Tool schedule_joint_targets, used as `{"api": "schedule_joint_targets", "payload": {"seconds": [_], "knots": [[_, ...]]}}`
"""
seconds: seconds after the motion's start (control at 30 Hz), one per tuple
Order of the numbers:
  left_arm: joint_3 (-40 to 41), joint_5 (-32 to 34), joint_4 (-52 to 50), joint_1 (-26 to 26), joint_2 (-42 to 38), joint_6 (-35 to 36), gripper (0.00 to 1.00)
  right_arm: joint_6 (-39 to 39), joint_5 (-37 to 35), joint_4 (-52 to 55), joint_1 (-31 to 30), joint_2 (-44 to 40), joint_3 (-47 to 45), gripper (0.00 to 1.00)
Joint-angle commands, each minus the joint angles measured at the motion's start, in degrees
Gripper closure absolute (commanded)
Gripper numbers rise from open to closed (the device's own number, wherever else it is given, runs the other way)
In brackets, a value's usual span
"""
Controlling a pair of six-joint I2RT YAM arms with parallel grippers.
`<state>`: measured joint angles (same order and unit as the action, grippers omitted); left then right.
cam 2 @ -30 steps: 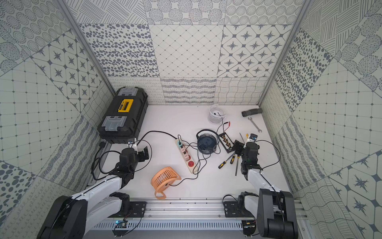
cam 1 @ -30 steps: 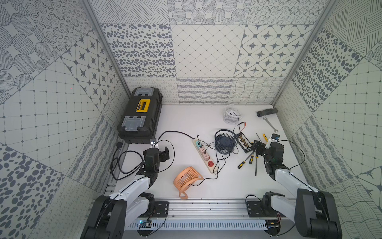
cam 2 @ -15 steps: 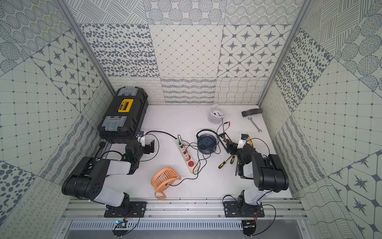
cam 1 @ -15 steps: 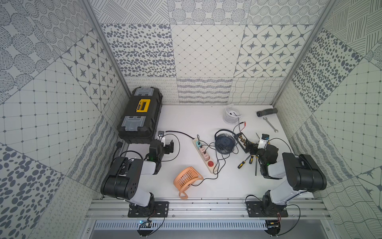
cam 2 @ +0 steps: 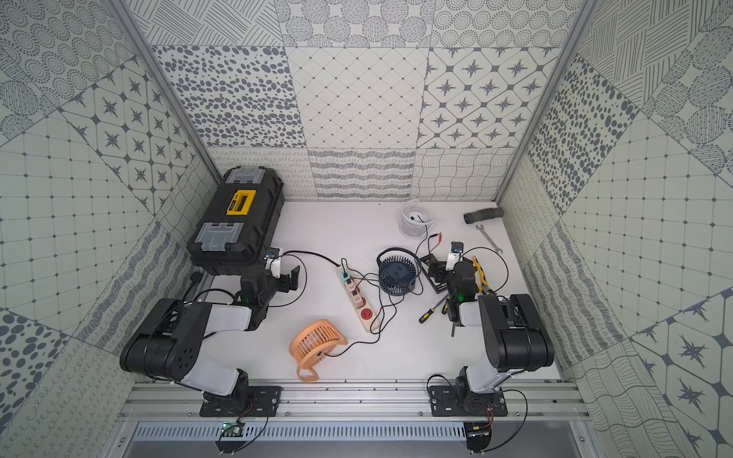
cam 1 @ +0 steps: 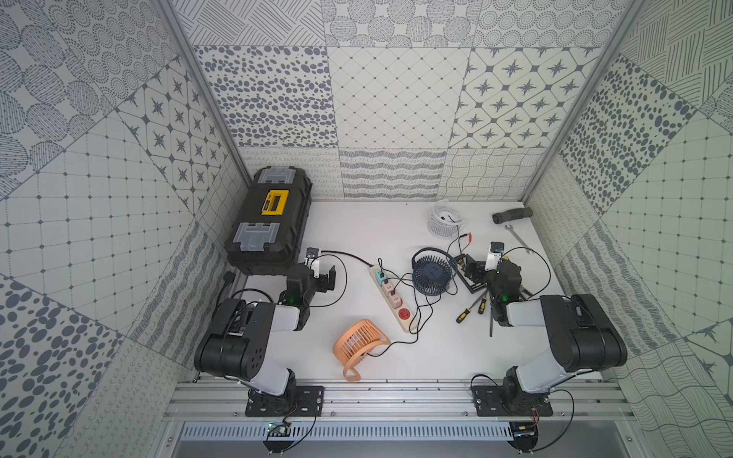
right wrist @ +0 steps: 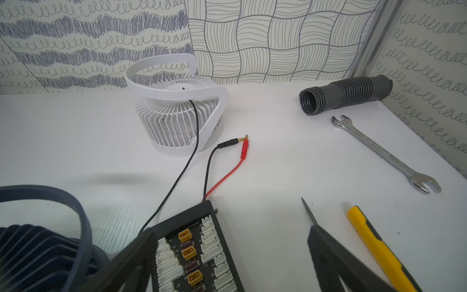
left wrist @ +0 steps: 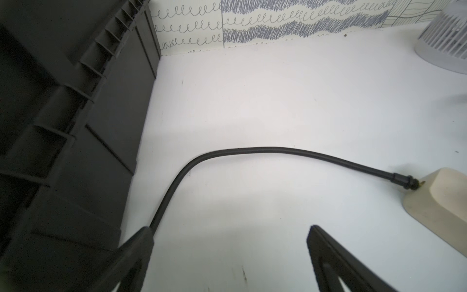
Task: Plug the desk fan into the power strip
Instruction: Reset both arms
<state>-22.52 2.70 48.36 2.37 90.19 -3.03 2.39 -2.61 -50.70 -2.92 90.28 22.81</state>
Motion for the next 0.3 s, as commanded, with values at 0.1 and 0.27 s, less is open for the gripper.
{"api": "schedule_joint_targets", "payload": {"seconds": [0.1,0.27], "knots": [[-0.9,-3.3,1.2,-1.0,0.2,0.8,0.02,-0.7,-1.2,-1.1,0.0,-0.4,-0.2,0.03],[-0.7,-3.2,1.5,-1.1,0.2,1.0,0.02,-0.8,-1.3,-1.2,0.0,-0.4,-0.3,0.03]]}}
